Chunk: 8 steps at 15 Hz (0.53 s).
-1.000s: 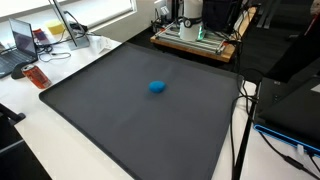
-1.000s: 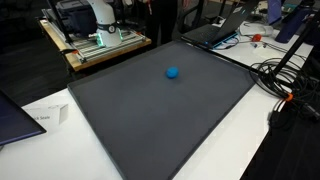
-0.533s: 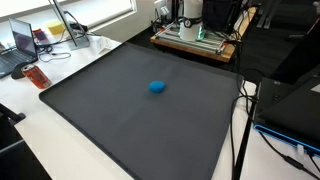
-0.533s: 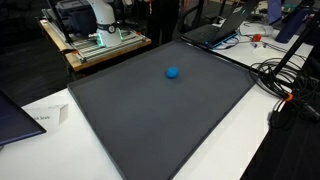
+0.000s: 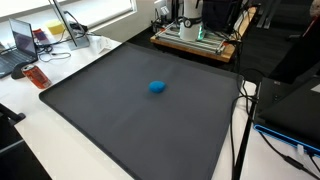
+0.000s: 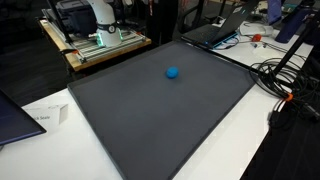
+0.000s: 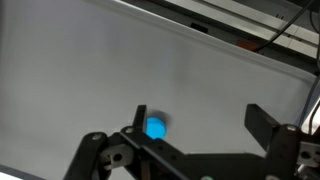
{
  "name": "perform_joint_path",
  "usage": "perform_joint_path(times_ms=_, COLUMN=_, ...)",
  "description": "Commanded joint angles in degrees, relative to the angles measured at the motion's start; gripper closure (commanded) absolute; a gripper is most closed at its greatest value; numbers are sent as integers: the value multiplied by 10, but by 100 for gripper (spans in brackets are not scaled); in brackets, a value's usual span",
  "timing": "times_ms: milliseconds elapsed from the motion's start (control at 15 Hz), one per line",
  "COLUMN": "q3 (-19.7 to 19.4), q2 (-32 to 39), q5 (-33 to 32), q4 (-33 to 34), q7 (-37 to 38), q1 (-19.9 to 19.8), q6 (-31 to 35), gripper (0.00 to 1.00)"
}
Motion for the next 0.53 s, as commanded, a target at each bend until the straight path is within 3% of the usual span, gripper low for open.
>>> perform_joint_path(times_ms=0, q3=-22, q2=40, q5=-23, q4=-13, q7=-47, q1=2, q6=91, gripper=0)
perform_joint_path(times_ms=467, q3=-85, q2=122, q5=13, q4=-82, q7=-145, q1=9, q6=333, gripper=0)
